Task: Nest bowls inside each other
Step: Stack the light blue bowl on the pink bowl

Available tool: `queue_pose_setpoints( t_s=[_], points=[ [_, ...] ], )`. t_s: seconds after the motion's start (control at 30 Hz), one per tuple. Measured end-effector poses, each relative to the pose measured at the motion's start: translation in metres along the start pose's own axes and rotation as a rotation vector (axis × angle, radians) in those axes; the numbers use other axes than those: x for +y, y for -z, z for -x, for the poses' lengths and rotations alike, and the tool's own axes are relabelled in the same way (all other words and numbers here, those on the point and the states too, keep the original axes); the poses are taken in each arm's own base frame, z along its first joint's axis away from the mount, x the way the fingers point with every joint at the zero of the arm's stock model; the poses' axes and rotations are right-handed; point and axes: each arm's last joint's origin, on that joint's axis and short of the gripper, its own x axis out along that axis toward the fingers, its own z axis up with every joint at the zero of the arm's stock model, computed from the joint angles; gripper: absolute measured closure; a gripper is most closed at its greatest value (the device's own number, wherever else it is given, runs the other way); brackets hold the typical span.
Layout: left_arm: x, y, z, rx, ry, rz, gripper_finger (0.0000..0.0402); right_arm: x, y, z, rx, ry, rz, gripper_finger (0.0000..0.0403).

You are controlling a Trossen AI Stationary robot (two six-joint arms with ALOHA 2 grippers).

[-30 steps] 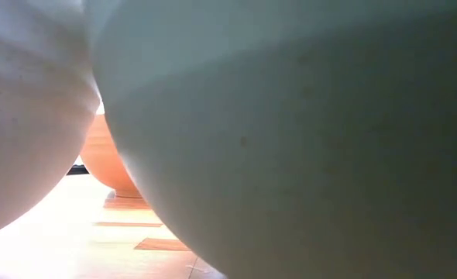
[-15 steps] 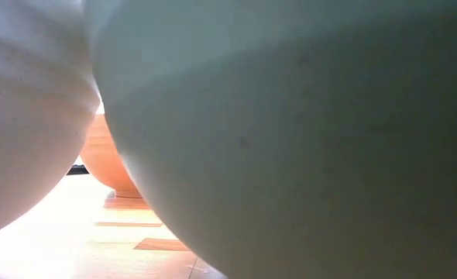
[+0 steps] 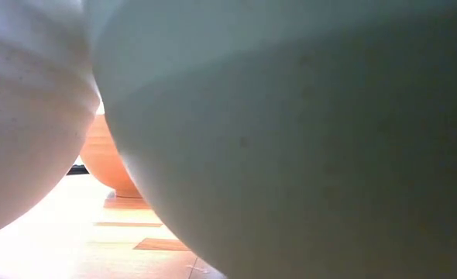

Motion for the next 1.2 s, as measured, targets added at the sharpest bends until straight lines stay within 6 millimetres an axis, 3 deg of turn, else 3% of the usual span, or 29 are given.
queue_pose_setpoints(
  t_s=[0.17,0.43,0.9,1.2],
  points=[
    [0.003,0.001,0.000,0.005,-0.012,0.014,0.0258,0.001,0.007,-0.014,0.011,0.002,-0.009,0.0143],
    [0.003,0.001,0.000,0.005,-0.006,0.016,0.0258,0.008,0.005,-0.014,-0.052,0.029,0.011,0.0144],
    [0.003,0.001,0.000,0.006,-0.007,0.012,0.0258,0.007,0.003,-0.015,-0.088,0.053,0.009,0.0187],
    [0.003,0.001,0.000,0.006,-0.007,0.008,0.0258,0.002,0.012,-0.034,-0.086,0.076,-0.019,0.0193]
  ],
)
